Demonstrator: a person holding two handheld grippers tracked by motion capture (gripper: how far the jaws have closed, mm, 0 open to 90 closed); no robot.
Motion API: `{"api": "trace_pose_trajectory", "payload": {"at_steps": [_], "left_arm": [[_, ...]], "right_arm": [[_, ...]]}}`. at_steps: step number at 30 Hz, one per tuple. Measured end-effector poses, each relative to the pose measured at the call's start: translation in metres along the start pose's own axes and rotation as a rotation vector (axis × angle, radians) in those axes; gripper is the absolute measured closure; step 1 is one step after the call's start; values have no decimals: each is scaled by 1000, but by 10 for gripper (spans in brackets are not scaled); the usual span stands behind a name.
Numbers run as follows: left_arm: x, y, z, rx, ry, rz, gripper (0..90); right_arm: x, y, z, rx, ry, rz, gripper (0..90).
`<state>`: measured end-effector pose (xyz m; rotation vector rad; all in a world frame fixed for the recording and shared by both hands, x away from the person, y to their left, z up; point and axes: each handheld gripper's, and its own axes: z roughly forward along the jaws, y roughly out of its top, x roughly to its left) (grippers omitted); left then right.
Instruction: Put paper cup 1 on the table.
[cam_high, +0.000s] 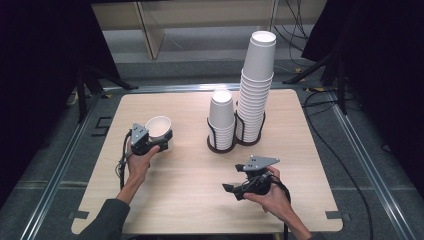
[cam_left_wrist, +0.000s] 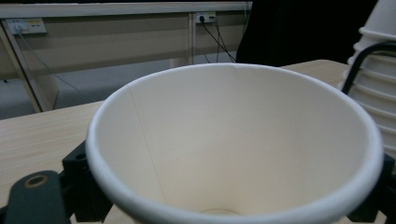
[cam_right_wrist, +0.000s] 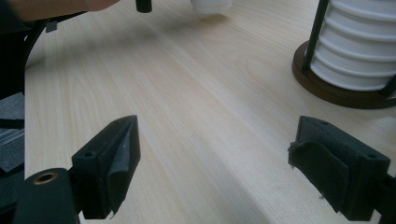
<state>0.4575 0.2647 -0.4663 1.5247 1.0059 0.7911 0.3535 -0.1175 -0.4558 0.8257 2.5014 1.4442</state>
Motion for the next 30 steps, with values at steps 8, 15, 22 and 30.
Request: {"api": "trace_pose_trajectory", "payload": {"at_steps": [8,15,22,30], "left_arm": [[0,4,19,18,24,10,120],[2,8,37,4,48,5,120],[4,10,50,10,70,11,120],[11,3,61,6,103,-9,115]], "right_arm": [[-3,0,0,-5,-10,-19,161],[-2,0,1,5,30,4,161],[-1,0,0,-6,4,-4,161],[-1,0,0,-3,10,-5,161]]}}
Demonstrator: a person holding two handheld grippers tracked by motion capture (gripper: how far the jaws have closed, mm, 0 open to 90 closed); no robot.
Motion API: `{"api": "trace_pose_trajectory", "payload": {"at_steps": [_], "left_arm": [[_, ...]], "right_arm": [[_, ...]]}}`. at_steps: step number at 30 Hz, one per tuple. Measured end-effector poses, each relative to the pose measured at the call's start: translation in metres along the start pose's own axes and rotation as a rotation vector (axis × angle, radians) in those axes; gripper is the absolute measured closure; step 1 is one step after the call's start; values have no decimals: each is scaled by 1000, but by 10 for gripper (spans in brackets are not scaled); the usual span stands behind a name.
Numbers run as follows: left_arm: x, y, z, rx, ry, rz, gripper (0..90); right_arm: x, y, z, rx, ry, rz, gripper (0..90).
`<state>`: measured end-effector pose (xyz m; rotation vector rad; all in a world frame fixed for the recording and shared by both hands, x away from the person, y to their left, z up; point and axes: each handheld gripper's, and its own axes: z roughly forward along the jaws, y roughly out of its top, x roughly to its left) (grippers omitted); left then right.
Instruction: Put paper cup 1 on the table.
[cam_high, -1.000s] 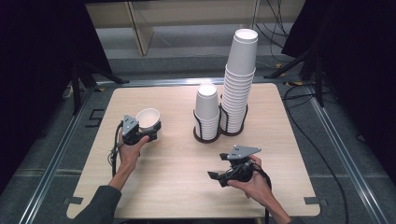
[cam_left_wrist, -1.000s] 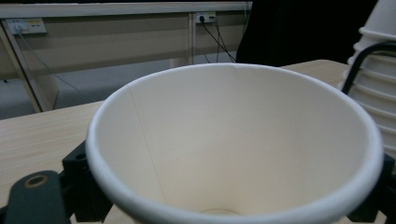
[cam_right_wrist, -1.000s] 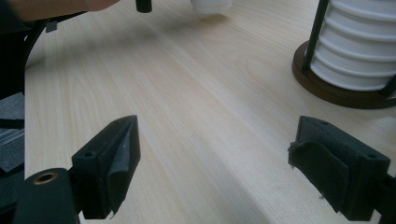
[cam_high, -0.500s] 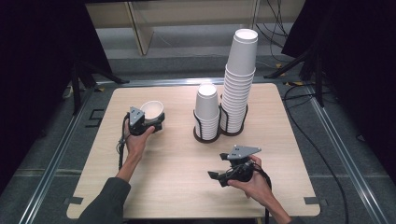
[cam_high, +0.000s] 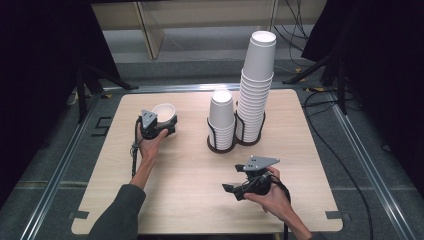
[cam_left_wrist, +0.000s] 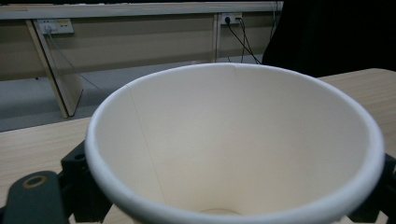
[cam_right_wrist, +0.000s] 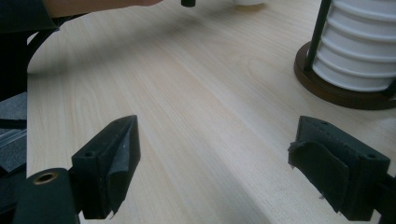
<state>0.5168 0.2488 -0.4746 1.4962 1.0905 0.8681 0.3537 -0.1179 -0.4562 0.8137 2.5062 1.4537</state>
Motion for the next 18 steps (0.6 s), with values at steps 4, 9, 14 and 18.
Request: {"api": "trace_pose_trajectory", "payload": {"at_steps": [4,9,14,18], "left_arm": [[0,-4,5,19,3,9,108],[-1,-8,8,21,6,32,100],[-2,-11,8,51,8,48,95],[-2,-16,7,81,-2,54,117]], "right_arm": [[-1,0,0,-8,-3,-8,161],[-1,0,0,-15,4,-13,162],[0,0,-1,-7,6,5,163],[-2,1,-1,-16,1,-23,164]]}}
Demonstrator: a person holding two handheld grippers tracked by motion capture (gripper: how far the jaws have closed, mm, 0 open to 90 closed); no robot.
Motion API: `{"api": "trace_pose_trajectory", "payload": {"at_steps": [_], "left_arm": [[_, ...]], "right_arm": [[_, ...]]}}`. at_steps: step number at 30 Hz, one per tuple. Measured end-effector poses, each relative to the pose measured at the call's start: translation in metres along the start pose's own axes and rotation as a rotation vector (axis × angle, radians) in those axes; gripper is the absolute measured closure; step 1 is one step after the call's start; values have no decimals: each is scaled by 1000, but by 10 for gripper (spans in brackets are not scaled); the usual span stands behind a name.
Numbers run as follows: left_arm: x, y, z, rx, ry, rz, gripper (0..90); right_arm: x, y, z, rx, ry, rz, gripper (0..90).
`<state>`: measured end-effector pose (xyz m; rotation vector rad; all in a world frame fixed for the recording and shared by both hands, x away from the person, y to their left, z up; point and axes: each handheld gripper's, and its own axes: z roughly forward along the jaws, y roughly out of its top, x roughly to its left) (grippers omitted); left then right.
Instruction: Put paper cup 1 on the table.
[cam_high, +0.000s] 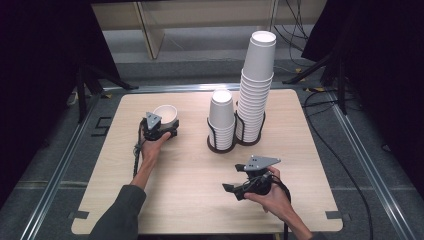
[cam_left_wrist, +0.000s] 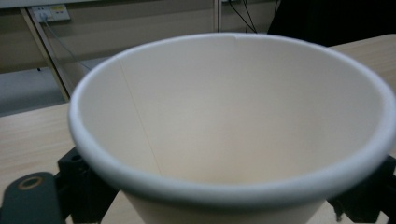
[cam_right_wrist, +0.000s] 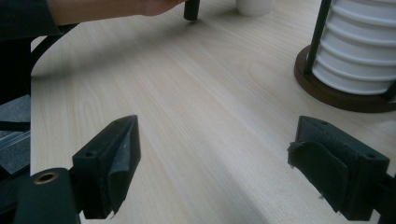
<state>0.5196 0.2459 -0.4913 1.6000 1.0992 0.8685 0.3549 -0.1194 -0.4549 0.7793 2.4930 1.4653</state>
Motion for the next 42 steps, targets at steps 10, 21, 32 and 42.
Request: {"api": "trace_pose_trajectory", "payload": {"at_steps": [10,21,32,42], "left_arm": [[4,0,-13,103,-23,-18,141],[7,1,-41,152,-10,-15,142],[-11,8,-85,113,-56,-38,142],[-45,7,-132,76,-153,-19,142]], "right_arm": [[2,0,0,8,4,26,165],[0,0,-1,-4,-8,7,166],[0,1,-5,-5,-12,45,166],[-4,0,-8,-19,-40,27,165]]}}
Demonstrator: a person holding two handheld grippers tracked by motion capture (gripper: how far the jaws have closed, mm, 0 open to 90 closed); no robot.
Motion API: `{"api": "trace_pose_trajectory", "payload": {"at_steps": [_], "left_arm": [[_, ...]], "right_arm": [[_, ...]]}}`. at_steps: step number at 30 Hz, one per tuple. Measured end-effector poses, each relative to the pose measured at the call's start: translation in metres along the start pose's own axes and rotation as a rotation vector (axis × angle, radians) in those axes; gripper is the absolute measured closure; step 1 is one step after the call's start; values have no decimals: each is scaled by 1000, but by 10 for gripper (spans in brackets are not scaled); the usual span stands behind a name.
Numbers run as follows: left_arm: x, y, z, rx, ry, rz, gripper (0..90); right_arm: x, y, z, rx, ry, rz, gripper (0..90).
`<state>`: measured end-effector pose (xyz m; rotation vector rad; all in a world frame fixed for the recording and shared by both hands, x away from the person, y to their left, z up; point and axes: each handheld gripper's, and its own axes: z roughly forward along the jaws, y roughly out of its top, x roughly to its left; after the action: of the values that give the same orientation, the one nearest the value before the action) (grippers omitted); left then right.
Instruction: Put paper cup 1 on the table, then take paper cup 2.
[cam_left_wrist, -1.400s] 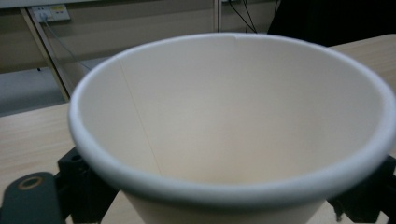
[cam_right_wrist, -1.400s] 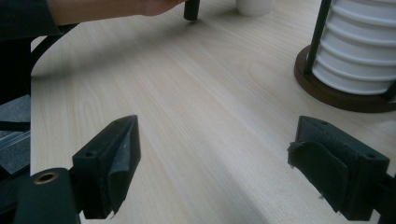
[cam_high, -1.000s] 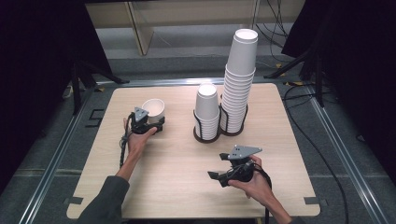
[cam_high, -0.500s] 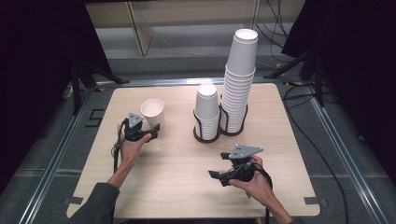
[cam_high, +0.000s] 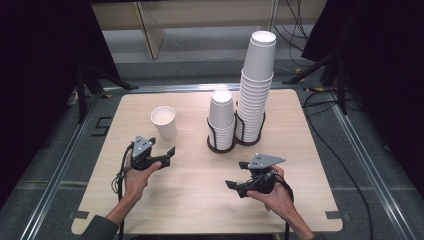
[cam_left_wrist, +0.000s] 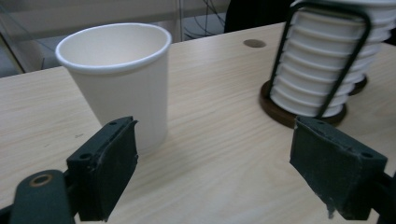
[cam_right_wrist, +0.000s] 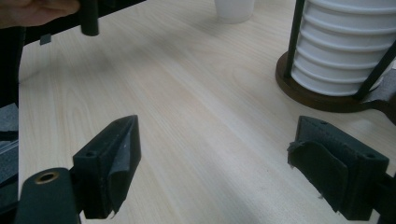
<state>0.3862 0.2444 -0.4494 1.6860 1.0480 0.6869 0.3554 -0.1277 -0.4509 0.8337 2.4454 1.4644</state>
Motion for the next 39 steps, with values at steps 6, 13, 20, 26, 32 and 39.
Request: {"api": "trace_pose_trajectory", "payload": {"at_steps": [6,13,20,26,32,39], "left_arm": [[-16,-13,-19,2,-54,-17,142],[-20,-25,-40,-13,-87,-36,142],[-21,-33,-58,-17,-81,-37,142],[-24,-41,-56,-25,-92,-14,142],[-26,-44,-55,-10,-96,11,142],[-27,-45,-52,-15,-97,34,142]], "right_arm": [[0,0,-2,-3,9,35,164],[-7,7,-17,-65,-62,41,162],[-16,20,-37,-115,-166,63,160],[-25,36,-53,-148,-229,79,158],[-37,58,-71,-209,-287,61,157],[-55,87,-83,-233,-325,94,156]]}}
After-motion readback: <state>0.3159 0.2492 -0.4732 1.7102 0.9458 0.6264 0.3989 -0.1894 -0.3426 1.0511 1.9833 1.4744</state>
